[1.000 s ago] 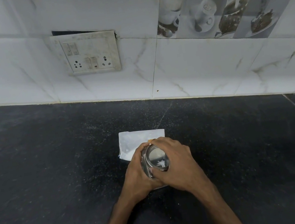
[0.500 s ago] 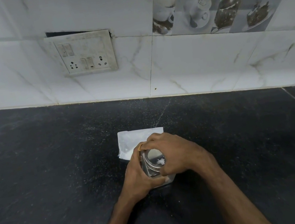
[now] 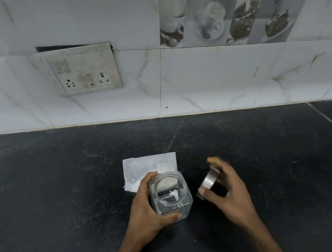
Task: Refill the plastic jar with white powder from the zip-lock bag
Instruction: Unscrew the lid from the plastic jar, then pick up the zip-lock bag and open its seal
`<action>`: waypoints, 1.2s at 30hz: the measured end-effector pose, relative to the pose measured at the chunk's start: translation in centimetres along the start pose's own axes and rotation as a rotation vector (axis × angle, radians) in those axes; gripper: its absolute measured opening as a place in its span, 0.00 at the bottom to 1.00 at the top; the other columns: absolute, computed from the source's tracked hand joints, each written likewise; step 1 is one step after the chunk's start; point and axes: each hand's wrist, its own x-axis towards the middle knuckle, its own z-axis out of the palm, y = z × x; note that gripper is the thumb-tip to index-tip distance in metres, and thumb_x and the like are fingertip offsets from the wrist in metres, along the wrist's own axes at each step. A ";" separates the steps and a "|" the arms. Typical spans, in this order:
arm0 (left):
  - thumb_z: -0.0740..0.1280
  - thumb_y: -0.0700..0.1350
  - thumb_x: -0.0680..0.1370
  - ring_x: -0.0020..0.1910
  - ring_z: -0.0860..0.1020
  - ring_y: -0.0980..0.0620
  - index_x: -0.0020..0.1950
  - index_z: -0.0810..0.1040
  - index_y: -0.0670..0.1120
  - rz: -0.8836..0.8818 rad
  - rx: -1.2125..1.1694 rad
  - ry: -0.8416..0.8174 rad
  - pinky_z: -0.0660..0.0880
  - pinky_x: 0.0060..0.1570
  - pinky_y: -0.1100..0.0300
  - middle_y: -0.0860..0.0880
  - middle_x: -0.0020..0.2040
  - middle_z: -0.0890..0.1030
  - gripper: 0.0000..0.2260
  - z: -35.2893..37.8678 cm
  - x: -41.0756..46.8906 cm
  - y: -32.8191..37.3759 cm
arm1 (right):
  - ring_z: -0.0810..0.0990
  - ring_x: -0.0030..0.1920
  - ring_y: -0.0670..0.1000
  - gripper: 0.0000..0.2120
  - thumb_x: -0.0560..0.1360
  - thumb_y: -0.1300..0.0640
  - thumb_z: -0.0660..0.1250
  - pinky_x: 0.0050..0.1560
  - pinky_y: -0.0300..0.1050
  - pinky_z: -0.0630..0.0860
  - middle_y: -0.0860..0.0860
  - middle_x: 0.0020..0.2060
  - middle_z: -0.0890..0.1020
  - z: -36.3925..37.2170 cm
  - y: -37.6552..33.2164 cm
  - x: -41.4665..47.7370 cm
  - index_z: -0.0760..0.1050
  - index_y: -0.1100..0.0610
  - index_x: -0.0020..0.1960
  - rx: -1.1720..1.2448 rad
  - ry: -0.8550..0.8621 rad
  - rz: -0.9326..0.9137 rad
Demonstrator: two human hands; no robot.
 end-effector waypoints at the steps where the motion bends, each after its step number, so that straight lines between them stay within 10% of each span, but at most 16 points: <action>1: 0.84 0.47 0.53 0.61 0.76 0.62 0.68 0.65 0.59 -0.002 0.001 0.000 0.74 0.63 0.60 0.63 0.61 0.76 0.48 0.0 0.0 0.0 | 0.75 0.62 0.42 0.28 0.63 0.48 0.77 0.60 0.36 0.75 0.44 0.60 0.75 0.0 1.1 -0.5 0.74 0.44 0.62 -0.022 0.022 0.005; 7: 0.84 0.47 0.53 0.61 0.77 0.62 0.68 0.65 0.59 -0.005 -0.006 -0.007 0.73 0.63 0.60 0.63 0.61 0.76 0.48 0.0 0.1 0.1 | 0.76 0.60 0.48 0.21 0.60 0.53 0.82 0.59 0.44 0.75 0.47 0.61 0.74 0.5 5.5 -2.0 0.72 0.48 0.44 -0.242 0.142 0.073; 12: 0.84 0.45 0.53 0.60 0.76 0.65 0.66 0.65 0.60 0.006 -0.005 -0.018 0.73 0.61 0.67 0.66 0.61 0.76 0.47 0.0 0.2 0.3 | 0.77 0.59 0.44 0.17 0.61 0.47 0.80 0.55 0.26 0.69 0.45 0.62 0.75 0.4 7.0 -1.6 0.77 0.51 0.42 -0.344 0.104 0.099; 20: 0.85 0.45 0.53 0.62 0.76 0.62 0.67 0.65 0.59 0.010 0.004 -0.018 0.74 0.64 0.58 0.63 0.62 0.76 0.48 -0.1 0.2 0.2 | 0.78 0.58 0.47 0.18 0.58 0.46 0.80 0.62 0.56 0.72 0.41 0.60 0.76 0.5 8.1 -1.6 0.71 0.48 0.34 -0.484 0.086 0.056; 25: 0.85 0.49 0.53 0.64 0.75 0.61 0.69 0.63 0.60 -0.003 0.016 -0.027 0.73 0.67 0.54 0.63 0.63 0.75 0.50 -0.2 0.3 -0.1 | 0.71 0.68 0.51 0.20 0.56 0.38 0.80 0.70 0.62 0.54 0.45 0.65 0.73 1.0 7.7 -1.8 0.74 0.43 0.40 -0.646 0.053 0.170; 30: 0.81 0.65 0.52 0.73 0.64 0.65 0.77 0.52 0.59 0.040 0.083 -0.123 0.64 0.72 0.57 0.66 0.73 0.65 0.60 -1.8 0.3 0.6 | 0.79 0.55 0.45 0.23 0.64 0.36 0.74 0.60 0.51 0.73 0.42 0.53 0.80 1.4 2.9 2.0 0.75 0.45 0.53 -0.374 0.181 0.082; 36: 0.58 0.69 0.74 0.68 0.72 0.56 0.73 0.65 0.54 0.000 0.057 0.255 0.70 0.66 0.53 0.56 0.70 0.72 0.31 -5.4 3.5 -0.9 | 0.82 0.43 0.42 0.25 0.74 0.45 0.71 0.45 0.40 0.76 0.45 0.40 0.84 4.8 0.8 9.2 0.69 0.50 0.67 -0.227 -0.184 0.326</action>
